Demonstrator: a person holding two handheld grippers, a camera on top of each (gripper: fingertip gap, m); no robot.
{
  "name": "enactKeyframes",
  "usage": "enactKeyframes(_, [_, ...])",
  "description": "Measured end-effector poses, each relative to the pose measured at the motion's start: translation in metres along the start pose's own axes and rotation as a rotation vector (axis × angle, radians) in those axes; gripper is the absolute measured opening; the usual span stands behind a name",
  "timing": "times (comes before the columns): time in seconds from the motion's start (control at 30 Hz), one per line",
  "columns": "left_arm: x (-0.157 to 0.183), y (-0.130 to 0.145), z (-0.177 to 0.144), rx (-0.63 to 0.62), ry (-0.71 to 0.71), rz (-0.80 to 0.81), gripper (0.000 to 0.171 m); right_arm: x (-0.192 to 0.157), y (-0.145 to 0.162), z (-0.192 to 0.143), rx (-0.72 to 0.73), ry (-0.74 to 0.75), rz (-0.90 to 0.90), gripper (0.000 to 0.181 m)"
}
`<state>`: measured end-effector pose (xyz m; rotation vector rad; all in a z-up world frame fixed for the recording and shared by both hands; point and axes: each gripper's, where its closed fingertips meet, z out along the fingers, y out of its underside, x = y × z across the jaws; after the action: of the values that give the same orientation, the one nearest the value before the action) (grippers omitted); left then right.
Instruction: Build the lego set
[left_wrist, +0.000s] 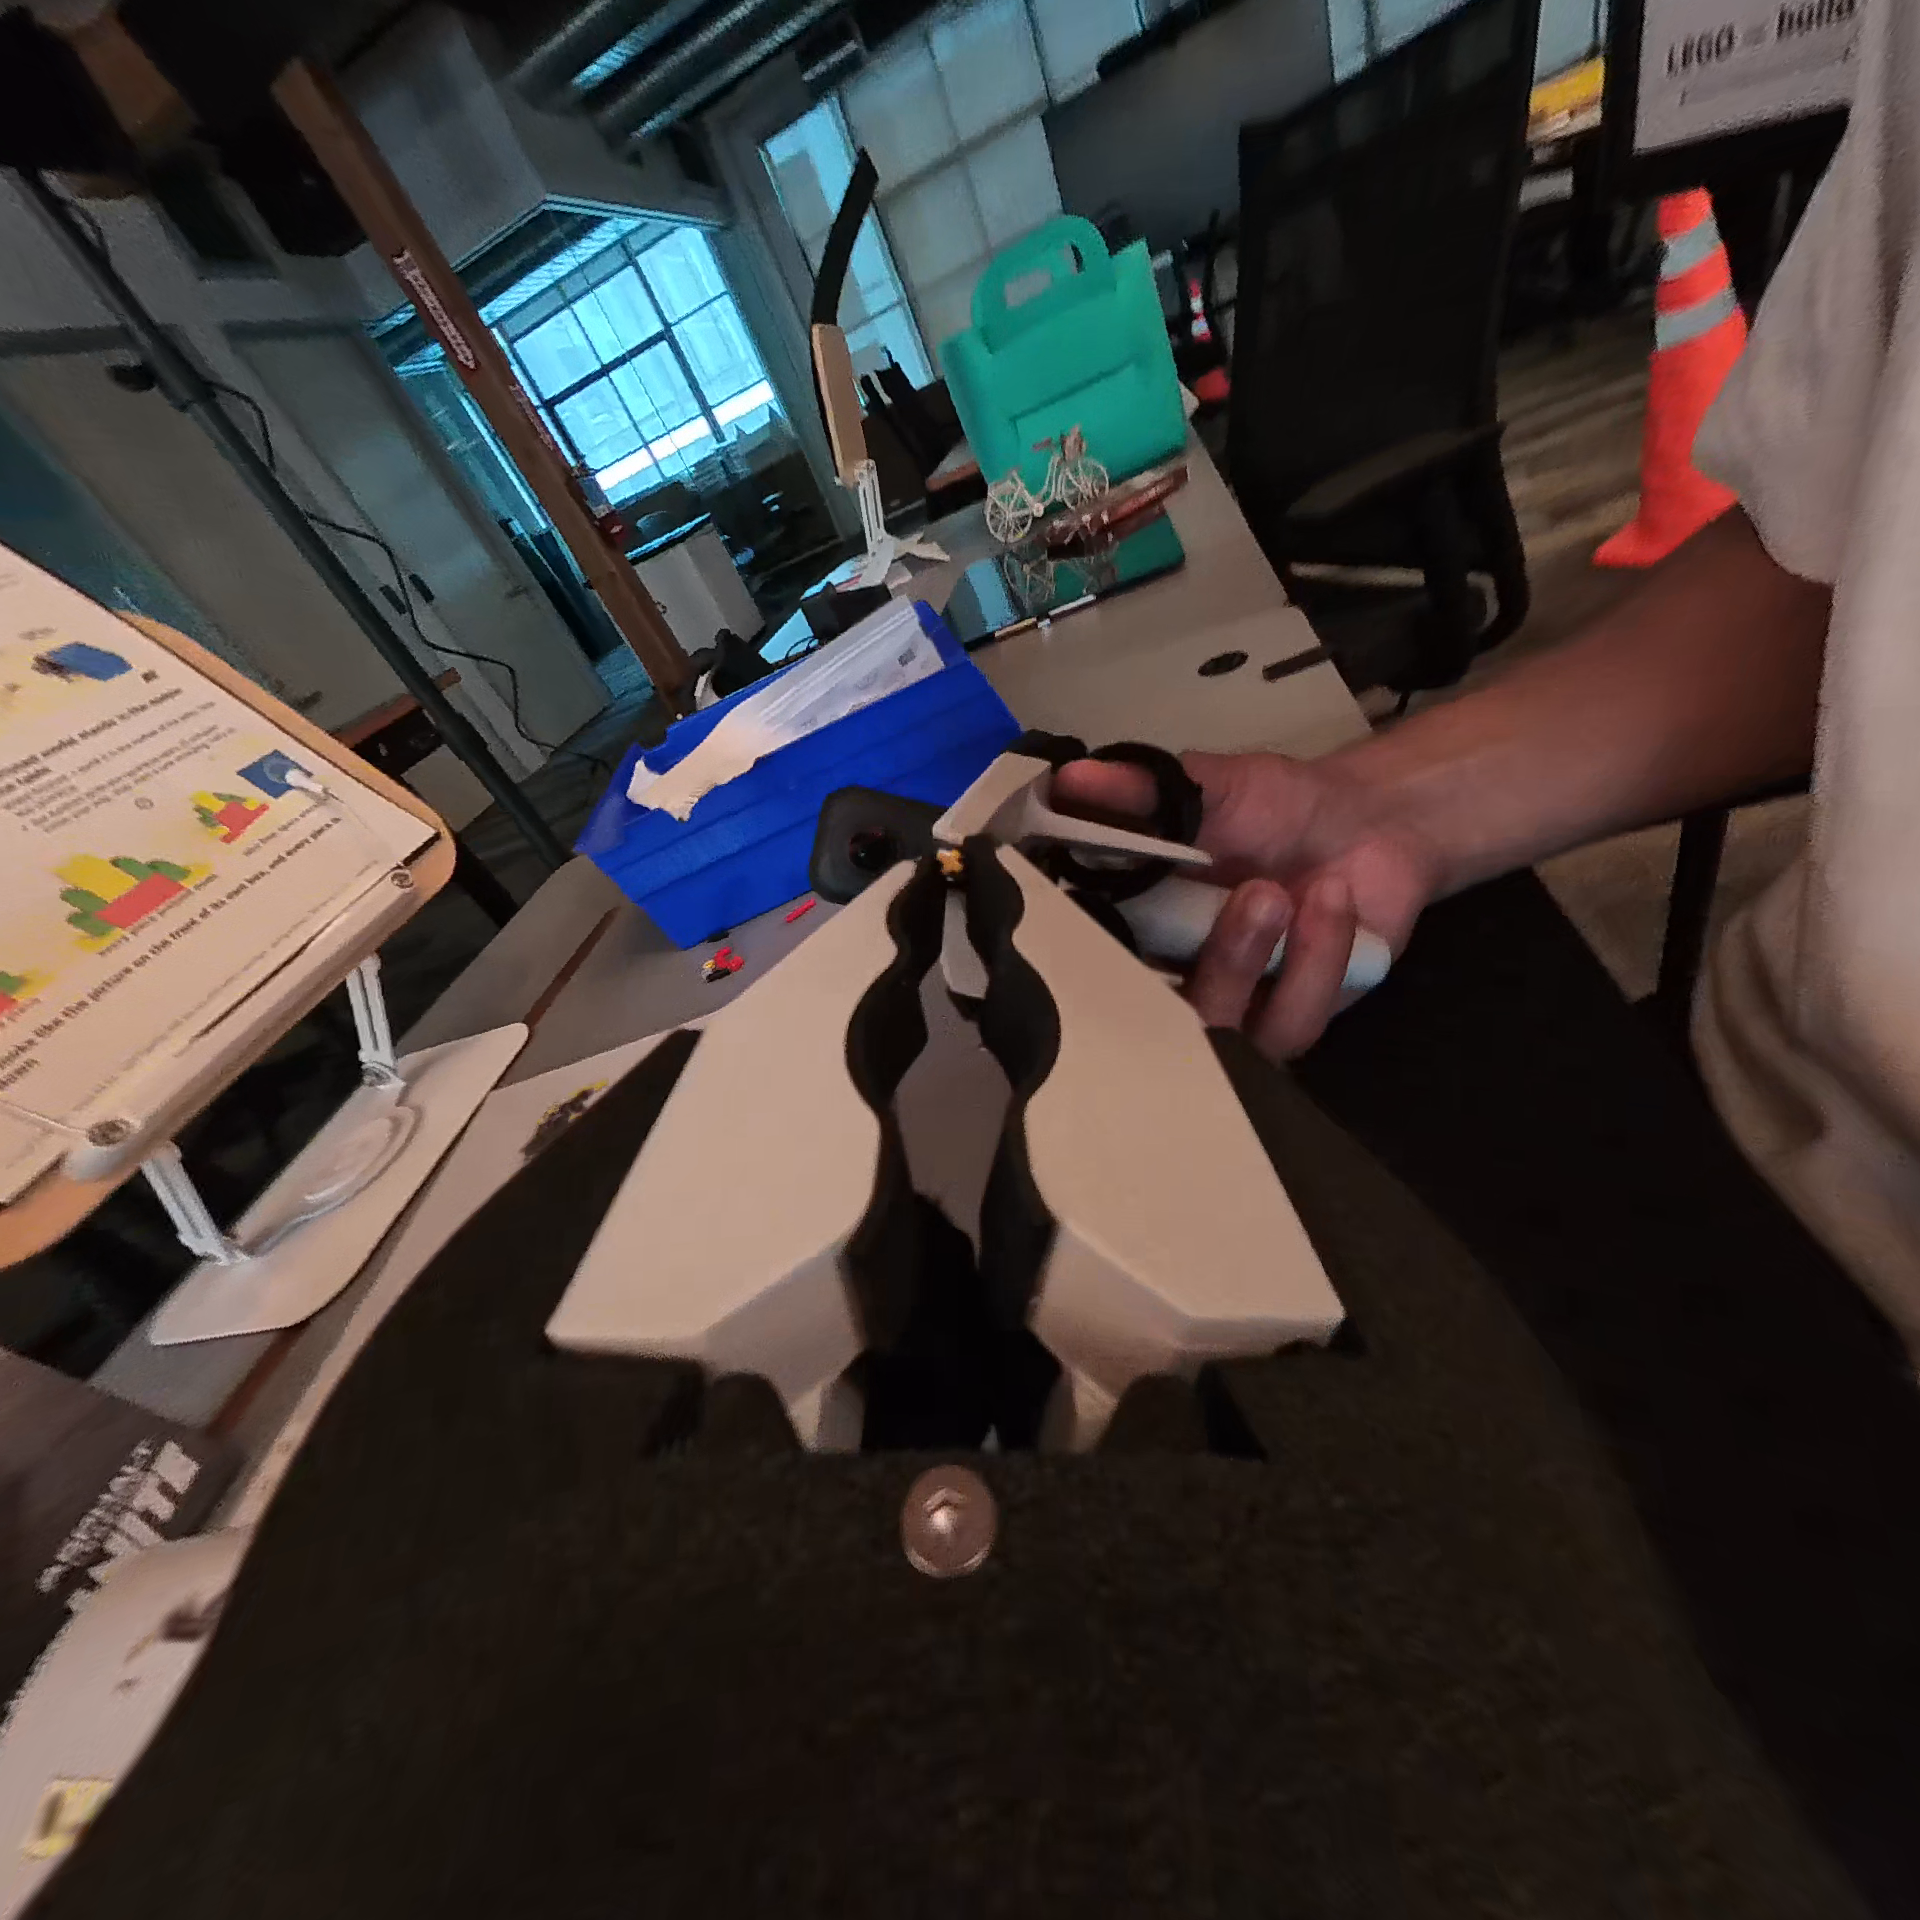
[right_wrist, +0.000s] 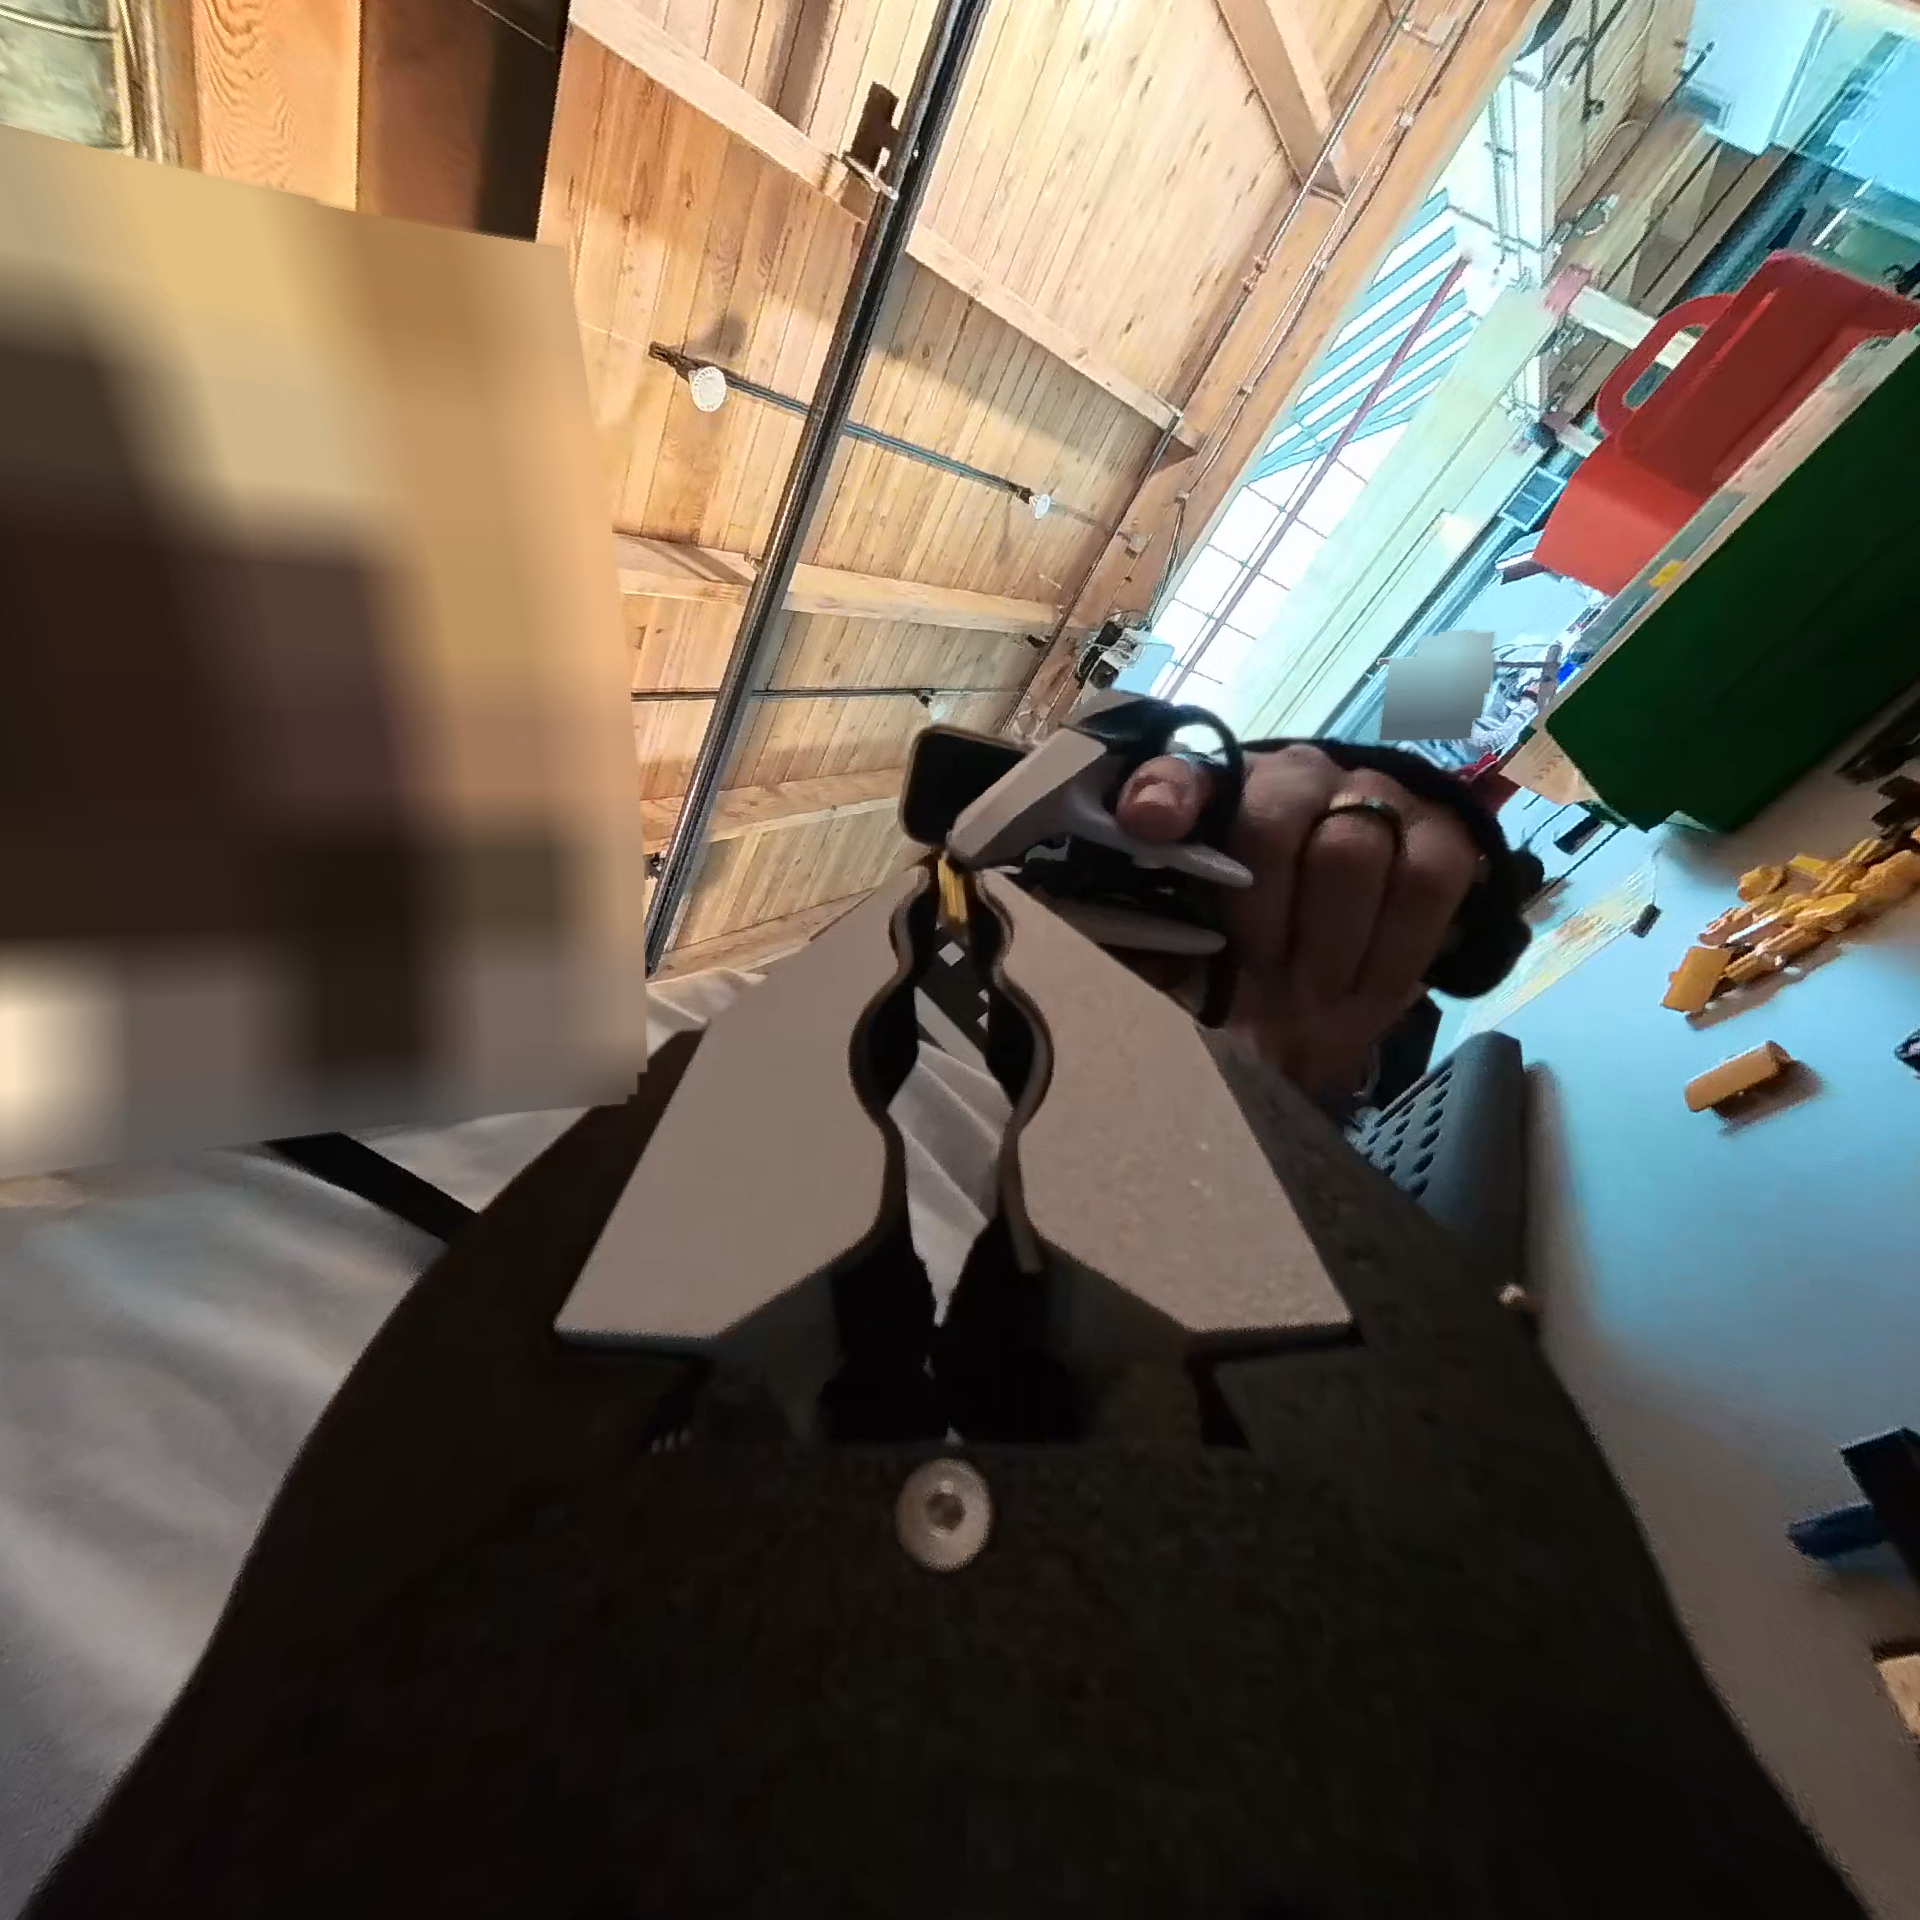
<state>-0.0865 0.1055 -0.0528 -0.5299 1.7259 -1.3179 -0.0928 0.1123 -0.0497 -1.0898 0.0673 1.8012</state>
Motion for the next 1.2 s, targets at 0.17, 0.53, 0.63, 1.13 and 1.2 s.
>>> enactKeyframes(0.17, [0.004,0.003,-0.003,-0.095,0.055,0.159,0.001,0.001,0.005,0.0,-0.038,-0.014,0.063,0.003])
enactKeyframes(0.53, [-0.001,0.02,-0.015,-0.272,0.037,0.121,0.002,0.02,0.002,-0.008,-0.074,0.167,-0.07,0.002])
enactKeyframes(0.63, [0.0,0.022,-0.016,-0.275,0.047,0.079,0.004,0.021,0.005,-0.007,-0.094,0.183,-0.097,0.003])
enactKeyframes(1.13, [0.005,0.029,-0.022,-0.306,0.058,0.115,0.001,0.027,0.012,-0.003,-0.162,0.285,-0.339,0.003])
enactKeyframes(1.2, [0.005,0.03,-0.022,-0.328,0.042,0.177,0.001,0.028,0.012,-0.003,-0.159,0.275,-0.289,0.003])
